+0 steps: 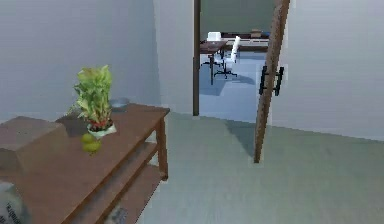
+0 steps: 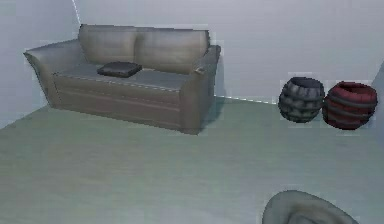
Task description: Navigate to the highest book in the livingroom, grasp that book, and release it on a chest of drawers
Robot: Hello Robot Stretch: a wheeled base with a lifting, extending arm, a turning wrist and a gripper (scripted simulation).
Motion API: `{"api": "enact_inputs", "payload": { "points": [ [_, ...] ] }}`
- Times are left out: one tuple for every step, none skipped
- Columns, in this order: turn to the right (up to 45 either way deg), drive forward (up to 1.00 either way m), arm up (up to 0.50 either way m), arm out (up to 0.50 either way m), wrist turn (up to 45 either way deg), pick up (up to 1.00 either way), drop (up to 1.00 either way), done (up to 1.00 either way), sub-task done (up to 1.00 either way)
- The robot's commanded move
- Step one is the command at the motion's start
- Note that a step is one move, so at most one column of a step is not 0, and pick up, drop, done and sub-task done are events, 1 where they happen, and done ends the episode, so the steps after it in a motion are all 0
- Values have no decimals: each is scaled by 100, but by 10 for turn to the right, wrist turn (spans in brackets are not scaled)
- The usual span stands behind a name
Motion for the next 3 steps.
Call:
{"api": "enact_inputs", "payload": {
  "points": [
    [0, 90, 0, 0, 0, 0, 0, 0, 0],
    [-450, 0, 0, 0, 0, 0, 0, 0, 0],
    [-450, 0, 0, 0, 0, 0, 0, 0, 0]
  ]
}}
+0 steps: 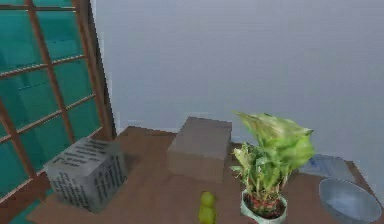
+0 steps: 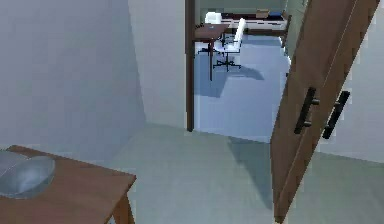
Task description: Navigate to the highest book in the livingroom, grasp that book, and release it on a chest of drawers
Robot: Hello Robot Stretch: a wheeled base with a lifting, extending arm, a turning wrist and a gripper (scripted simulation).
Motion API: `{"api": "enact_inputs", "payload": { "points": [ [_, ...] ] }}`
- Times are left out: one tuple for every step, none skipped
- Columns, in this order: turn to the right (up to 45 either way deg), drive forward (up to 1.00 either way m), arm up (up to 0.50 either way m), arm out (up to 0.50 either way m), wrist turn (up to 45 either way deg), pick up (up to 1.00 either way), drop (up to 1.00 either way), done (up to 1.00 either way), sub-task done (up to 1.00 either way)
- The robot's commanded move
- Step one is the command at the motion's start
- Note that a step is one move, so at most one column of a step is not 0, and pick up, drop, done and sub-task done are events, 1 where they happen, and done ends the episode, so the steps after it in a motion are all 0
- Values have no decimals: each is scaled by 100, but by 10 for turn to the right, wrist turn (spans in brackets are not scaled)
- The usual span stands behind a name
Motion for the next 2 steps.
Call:
{"api": "enact_inputs", "payload": {
  "points": [
    [-450, 0, 0, 0, 0, 0, 0, 0, 0],
    [450, 0, 0, 0, 0, 0, 0, 0, 0]
  ]
}}
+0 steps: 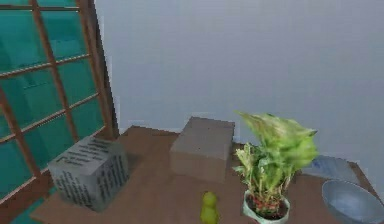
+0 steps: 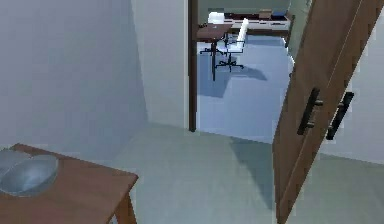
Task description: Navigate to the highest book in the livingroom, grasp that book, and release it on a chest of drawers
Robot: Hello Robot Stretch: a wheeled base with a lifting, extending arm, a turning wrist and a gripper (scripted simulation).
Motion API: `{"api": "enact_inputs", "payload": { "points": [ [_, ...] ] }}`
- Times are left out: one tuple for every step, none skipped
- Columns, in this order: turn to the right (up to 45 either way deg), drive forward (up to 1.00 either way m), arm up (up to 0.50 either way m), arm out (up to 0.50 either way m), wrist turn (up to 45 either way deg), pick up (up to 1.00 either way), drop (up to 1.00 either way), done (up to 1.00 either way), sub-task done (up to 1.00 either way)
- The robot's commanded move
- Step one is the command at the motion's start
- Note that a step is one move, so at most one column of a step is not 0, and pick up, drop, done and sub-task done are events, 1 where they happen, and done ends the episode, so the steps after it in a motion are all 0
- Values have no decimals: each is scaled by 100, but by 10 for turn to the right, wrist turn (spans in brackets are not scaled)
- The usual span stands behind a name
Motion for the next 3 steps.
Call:
{"api": "enact_inputs", "payload": {
  "points": [
    [450, 0, 0, 0, 0, 0, 0, 0, 0],
    [450, 0, 0, 0, 0, 0, 0, 0, 0],
    [60, 0, 0, 0, 0, 0, 0, 0, 0]
  ]
}}
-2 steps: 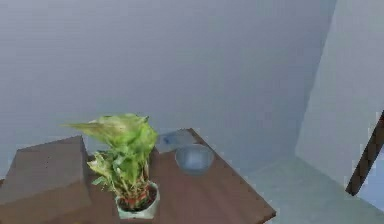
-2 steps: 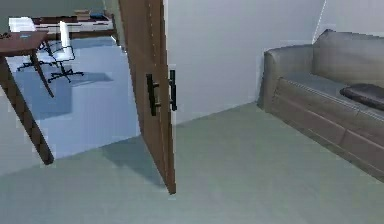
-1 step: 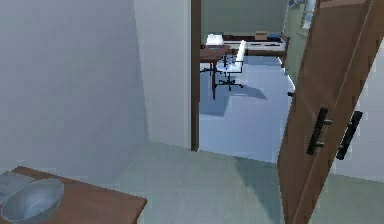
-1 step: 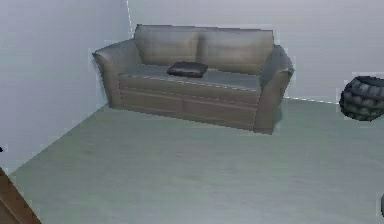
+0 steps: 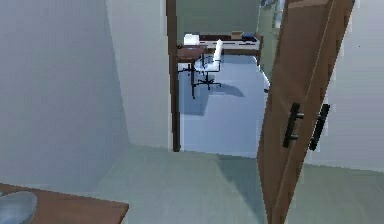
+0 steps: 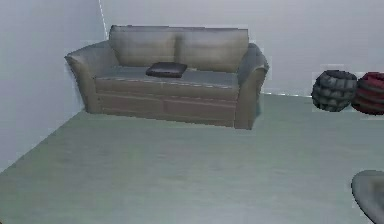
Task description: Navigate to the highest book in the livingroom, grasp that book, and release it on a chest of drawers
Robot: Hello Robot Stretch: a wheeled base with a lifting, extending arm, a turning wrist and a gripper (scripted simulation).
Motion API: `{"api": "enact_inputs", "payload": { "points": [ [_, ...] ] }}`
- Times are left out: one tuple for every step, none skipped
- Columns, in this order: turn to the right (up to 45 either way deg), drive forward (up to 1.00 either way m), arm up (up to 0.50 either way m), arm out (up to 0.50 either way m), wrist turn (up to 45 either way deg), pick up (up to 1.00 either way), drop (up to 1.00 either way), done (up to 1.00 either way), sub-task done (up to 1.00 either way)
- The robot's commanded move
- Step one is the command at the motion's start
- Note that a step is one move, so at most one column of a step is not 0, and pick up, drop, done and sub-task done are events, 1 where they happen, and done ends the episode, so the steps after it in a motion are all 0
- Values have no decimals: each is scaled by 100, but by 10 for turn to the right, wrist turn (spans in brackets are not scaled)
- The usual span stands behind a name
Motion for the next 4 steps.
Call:
{"api": "enact_inputs", "payload": {
  "points": [
    [0, 65, 0, 0, 0, 0, 0, 0, 0],
    [-240, 0, 0, 0, 0, 0, 0, 0, 0],
    [0, 20, 0, 0, 0, 0, 0, 0, 0],
    [-450, 0, 0, 0, 0, 0, 0, 0, 0]
  ]
}}
